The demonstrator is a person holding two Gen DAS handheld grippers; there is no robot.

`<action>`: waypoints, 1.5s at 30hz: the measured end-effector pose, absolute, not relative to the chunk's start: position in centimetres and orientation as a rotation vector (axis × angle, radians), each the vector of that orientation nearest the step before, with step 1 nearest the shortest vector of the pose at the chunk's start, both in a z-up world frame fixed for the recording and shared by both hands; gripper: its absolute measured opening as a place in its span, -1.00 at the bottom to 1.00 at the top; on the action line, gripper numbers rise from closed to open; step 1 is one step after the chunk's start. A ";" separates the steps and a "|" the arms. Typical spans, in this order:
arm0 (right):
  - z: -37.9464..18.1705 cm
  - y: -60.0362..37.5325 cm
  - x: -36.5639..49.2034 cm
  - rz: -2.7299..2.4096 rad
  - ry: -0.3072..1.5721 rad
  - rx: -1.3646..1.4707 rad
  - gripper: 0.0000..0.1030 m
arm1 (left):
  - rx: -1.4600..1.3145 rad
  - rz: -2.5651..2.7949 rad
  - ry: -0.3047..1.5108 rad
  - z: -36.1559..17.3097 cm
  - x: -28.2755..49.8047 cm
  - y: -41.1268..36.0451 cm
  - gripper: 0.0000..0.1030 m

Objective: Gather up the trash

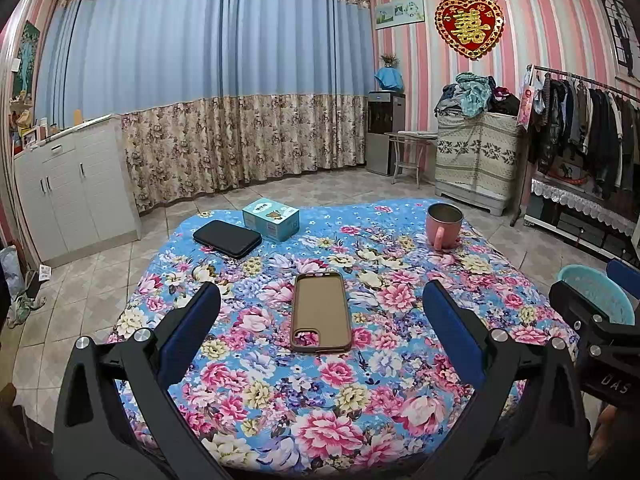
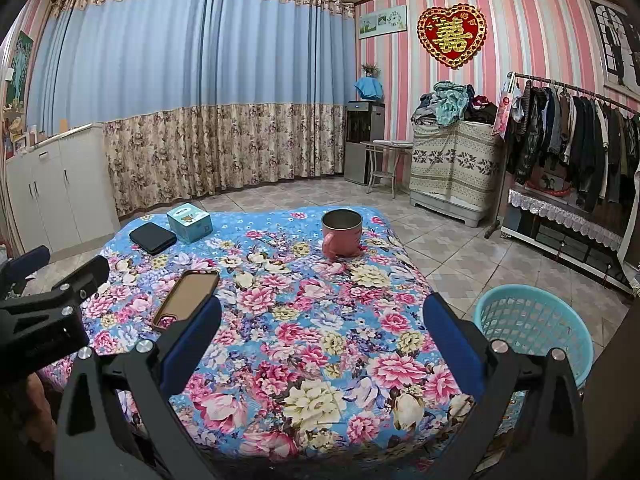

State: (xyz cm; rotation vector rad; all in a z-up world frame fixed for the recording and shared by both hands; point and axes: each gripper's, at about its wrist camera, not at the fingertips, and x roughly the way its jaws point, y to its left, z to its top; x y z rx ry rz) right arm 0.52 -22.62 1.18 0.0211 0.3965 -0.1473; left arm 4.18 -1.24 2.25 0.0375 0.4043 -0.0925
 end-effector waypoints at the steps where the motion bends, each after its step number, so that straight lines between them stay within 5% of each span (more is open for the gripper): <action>1: 1.2 -22.6 0.5 -0.147 0.396 0.022 0.91 | 0.037 -0.092 0.405 2.2 4.2 -1.2 0.90; 45: 0.9 -23.0 0.4 -0.160 0.391 0.027 0.91 | 0.036 -0.085 0.398 2.4 4.2 -0.9 0.90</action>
